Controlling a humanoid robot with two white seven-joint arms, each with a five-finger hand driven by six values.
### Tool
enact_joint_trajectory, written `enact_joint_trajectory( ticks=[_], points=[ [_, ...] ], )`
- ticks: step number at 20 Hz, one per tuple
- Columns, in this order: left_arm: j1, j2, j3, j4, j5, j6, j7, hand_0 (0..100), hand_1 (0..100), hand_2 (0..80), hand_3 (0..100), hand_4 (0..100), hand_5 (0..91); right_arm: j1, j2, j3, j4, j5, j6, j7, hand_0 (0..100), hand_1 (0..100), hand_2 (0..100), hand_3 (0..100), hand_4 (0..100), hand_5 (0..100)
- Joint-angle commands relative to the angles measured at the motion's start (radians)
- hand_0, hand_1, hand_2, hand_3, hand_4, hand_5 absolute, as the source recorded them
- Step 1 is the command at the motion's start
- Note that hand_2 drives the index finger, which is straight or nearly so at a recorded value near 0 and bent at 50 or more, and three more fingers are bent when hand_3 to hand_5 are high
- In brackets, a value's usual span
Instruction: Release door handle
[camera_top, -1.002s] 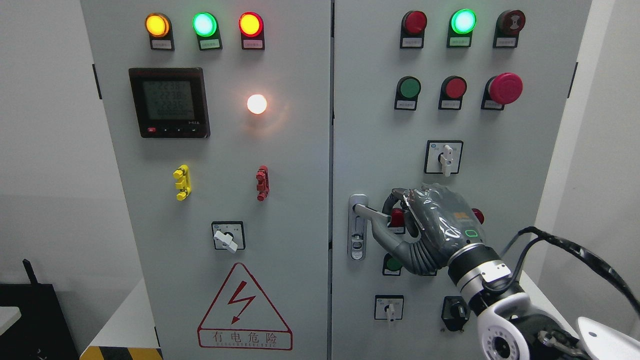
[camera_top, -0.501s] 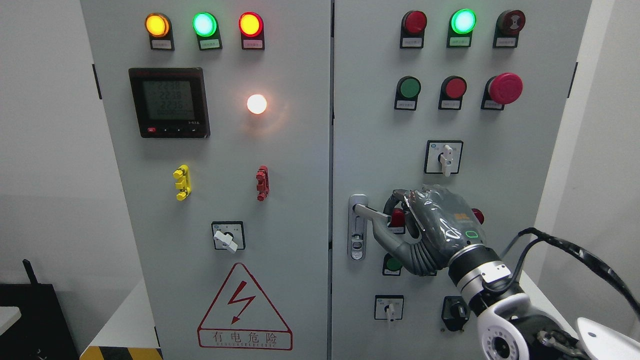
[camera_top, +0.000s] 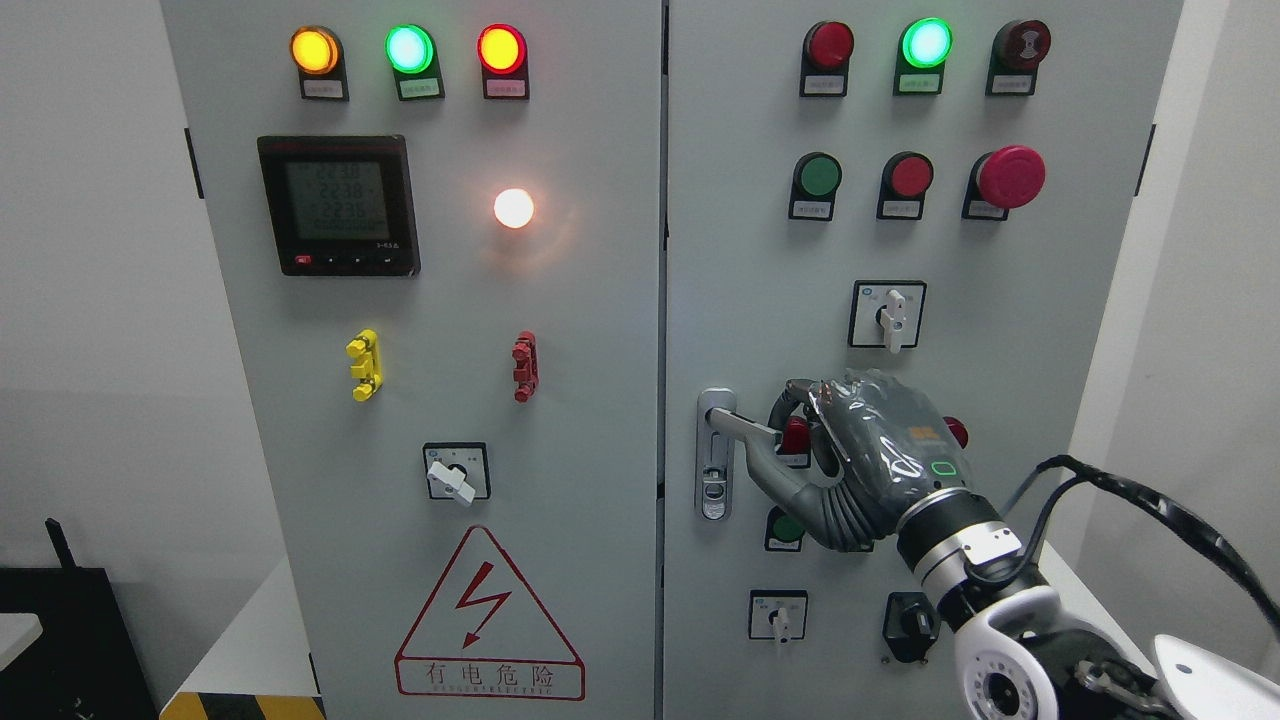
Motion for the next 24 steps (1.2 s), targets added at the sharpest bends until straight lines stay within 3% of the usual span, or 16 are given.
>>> enact_joint_trajectory(
  ticks=[1,24],
  points=[
    [0.000,0.000,-0.025,0.000,0.000,0.003,0.000,12,39,0.0,0,0,0.0,0.009,0.005,0.000,0.001,0.000,-0.001,0.006,58,29,52,100,98,100],
    [0.000,0.000,-0.025,0.000,0.000,0.003,0.000,12,39,0.0,0,0,0.0,0.002,0.016,-0.007,0.001,0.000,-0.004,0.003,58,30,60,100,98,100]
  ],
)
